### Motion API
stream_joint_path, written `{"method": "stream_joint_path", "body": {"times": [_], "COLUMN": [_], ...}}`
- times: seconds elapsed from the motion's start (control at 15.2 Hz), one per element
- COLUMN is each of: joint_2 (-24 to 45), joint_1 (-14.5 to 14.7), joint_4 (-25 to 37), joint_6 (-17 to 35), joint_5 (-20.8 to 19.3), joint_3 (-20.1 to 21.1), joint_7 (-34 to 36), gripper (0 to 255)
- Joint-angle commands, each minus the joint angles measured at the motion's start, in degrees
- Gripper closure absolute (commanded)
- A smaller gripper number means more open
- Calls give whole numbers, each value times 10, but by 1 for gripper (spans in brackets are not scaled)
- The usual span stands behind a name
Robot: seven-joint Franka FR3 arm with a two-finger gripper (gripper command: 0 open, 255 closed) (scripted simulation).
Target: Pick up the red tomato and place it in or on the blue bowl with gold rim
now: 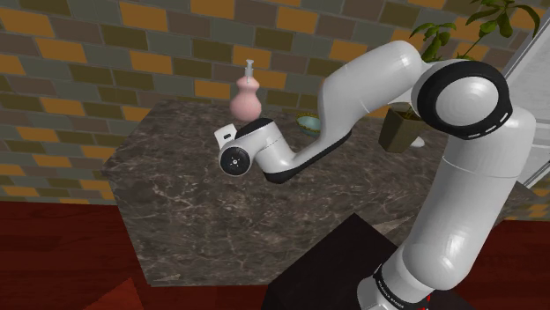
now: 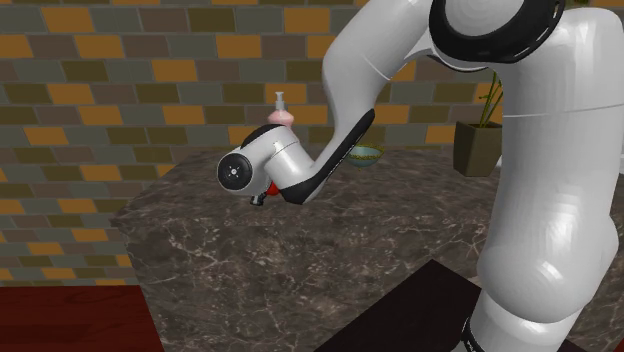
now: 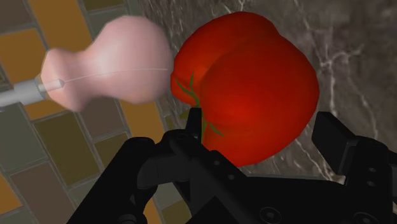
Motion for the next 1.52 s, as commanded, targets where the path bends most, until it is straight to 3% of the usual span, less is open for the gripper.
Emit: {"method": "stream_joint_path", "body": {"times": [0.0, 0.2, 1.45], "joint_2": [1, 1, -103], "joint_1": [0, -1, -18], "joint_4": [0, 0, 13], "joint_6": [0, 0, 25], "joint_5": [0, 0, 116], "joint_3": [-1, -1, 9], "joint_7": [0, -1, -136], "gripper": [255, 255, 255]}}
